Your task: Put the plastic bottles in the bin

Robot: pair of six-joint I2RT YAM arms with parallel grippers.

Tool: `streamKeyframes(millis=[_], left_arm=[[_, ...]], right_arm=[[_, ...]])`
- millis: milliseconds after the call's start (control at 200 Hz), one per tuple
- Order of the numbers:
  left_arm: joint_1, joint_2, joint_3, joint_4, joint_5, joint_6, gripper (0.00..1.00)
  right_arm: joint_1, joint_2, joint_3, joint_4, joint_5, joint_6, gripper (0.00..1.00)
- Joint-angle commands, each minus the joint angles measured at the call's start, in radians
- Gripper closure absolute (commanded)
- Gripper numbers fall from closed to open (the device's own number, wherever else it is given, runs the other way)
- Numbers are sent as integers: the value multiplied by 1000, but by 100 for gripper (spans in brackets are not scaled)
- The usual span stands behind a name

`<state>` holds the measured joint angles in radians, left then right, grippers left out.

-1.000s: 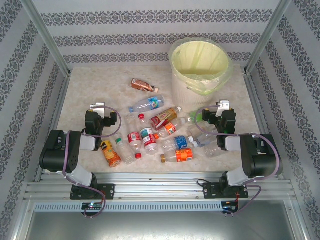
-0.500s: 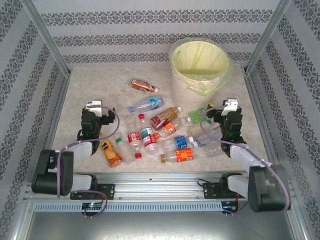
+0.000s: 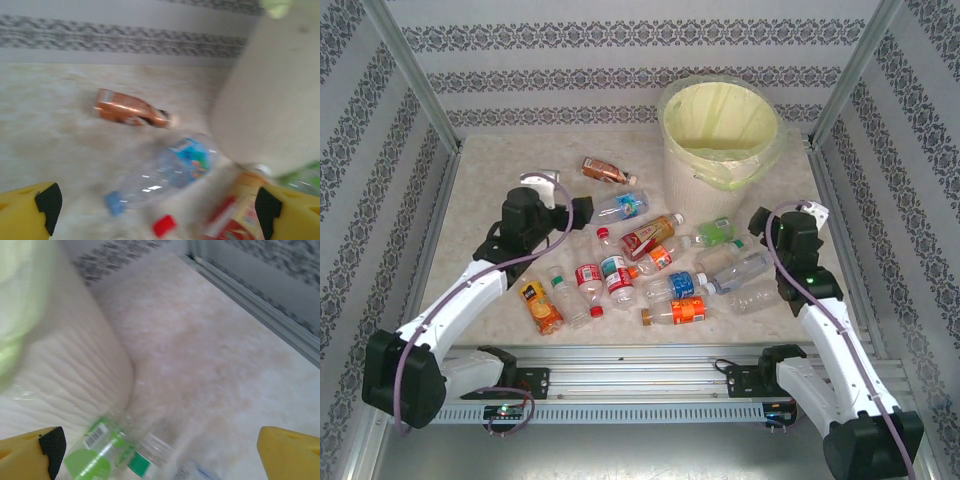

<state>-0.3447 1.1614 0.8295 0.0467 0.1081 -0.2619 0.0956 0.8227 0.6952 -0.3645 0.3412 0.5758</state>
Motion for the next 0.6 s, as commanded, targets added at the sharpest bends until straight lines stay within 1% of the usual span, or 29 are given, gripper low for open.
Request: streamKeyframes(millis=[0, 65, 170, 250, 325, 455, 535, 595], left_arm=[[-71, 23, 89, -183, 140, -56, 0], [-113, 37, 153, -235, 195, -35, 0], [-175, 80, 279, -351, 293, 30, 0], [-229, 118, 373, -453, 326, 102, 0], [-270, 150, 445, -529, 361, 176, 0], [-320, 215, 550, -645, 443, 306, 0], [-345, 247, 577, -700, 456, 374, 0], [-354, 250, 562, -698, 477, 407, 0]], right_arm=[[-9, 4, 70, -377, 82, 188, 2], [-29, 18, 95, -455, 32, 224, 2], [-69, 48, 95, -520, -98, 275, 2], [-84, 59, 66, -523, -181, 302, 7], [-92, 81, 40, -524, -223, 315, 12], [-103, 114, -4, -515, -276, 331, 17], [-105, 111, -21, -516, -294, 341, 18], [-106, 113, -28, -524, -305, 344, 19]])
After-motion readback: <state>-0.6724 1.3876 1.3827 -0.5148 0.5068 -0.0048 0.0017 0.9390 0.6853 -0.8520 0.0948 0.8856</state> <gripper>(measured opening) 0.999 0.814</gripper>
